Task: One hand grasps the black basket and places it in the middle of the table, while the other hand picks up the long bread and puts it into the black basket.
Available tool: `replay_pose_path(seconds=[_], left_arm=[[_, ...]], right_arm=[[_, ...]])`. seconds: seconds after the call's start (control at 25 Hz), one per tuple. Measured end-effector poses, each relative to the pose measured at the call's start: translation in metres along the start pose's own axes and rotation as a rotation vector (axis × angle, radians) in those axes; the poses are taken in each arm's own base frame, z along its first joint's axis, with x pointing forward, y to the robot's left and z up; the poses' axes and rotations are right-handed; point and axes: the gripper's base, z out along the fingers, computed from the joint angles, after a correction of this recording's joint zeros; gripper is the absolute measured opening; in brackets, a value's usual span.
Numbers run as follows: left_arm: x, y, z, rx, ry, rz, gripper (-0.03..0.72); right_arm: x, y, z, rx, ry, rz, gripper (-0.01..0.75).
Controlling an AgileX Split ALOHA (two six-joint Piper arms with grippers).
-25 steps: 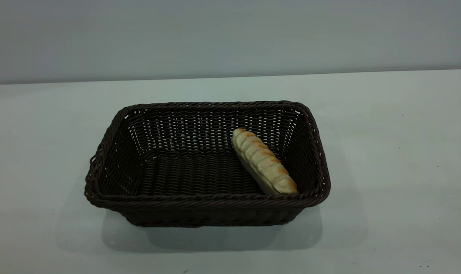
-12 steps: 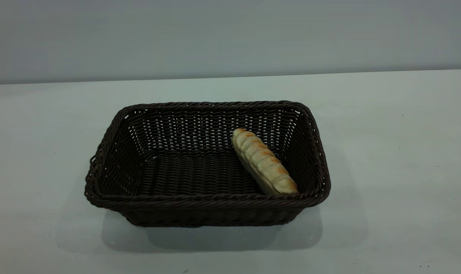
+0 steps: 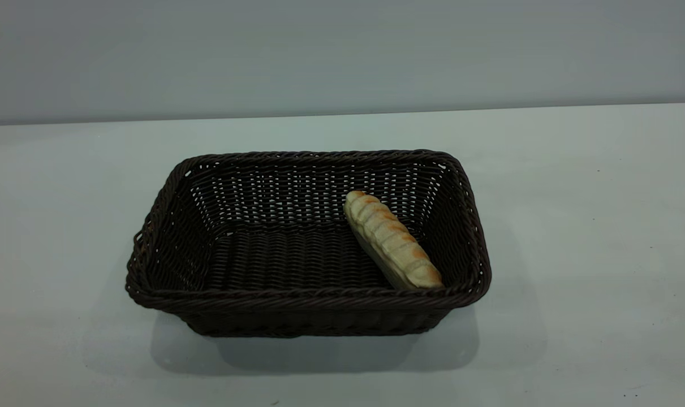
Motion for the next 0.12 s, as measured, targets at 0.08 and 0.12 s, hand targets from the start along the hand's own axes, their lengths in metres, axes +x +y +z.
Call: replay_pose_path(seconds=[0.08, 0.12], left_arm=[[0.0000, 0.0000, 0.0000, -0.001, 0.000, -0.001, 0.521], [0.0000, 0.0000, 0.0000, -0.001, 0.000, -0.001, 0.521]], right_arm=[[0.0000, 0.0000, 0.0000, 0.000, 0.000, 0.000, 0.437], [0.0000, 0.0000, 0.0000, 0.000, 0.000, 0.000, 0.437]])
